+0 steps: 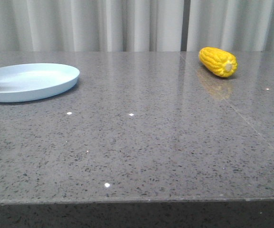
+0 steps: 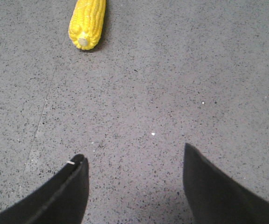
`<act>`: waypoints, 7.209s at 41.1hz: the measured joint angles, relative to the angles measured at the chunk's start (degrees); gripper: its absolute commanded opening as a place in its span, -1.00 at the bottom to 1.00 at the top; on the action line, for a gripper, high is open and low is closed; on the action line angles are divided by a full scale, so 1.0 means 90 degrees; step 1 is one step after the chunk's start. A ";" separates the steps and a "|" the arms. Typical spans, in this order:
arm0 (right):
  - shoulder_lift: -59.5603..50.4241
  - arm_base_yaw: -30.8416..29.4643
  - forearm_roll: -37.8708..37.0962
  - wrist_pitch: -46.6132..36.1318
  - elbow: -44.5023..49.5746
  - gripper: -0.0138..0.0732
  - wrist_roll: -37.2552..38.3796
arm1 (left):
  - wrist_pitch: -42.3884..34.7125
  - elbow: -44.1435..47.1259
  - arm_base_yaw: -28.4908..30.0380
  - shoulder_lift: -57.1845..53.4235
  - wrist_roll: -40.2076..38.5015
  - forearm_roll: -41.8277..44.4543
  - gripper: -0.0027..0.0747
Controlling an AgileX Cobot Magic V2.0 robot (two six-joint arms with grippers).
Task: Place corn on plate with both arms
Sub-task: 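Lower the left gripper to the rim of the pale blue plate and grasp it, then lift the plate with the left gripper and carry it toward the table center, then set the plate down, open the left gripper and withdraw it upward, then lower the right gripper over the yellow corn cob and grasp it, then lift the corn with the right gripper and lower it onto the plate, then open the right gripper and raise it away from the corn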
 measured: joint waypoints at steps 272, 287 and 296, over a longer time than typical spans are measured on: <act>0.3989 0.2878 0.0314 0.0930 -0.3137 0.73 -0.0113 | 0.0509 0.1583 -0.4386 -0.4839 -0.2337 0.3200 -0.12; 0.1792 0.2878 0.0073 0.2265 -0.2992 0.73 -0.0113 | 0.0509 0.1583 -0.4386 -0.4839 -0.2337 0.3200 -0.12; 0.0619 0.2878 0.0099 0.2393 -0.2223 0.73 -0.0113 | 0.0509 0.1583 -0.4386 -0.4839 -0.2337 0.3200 -0.12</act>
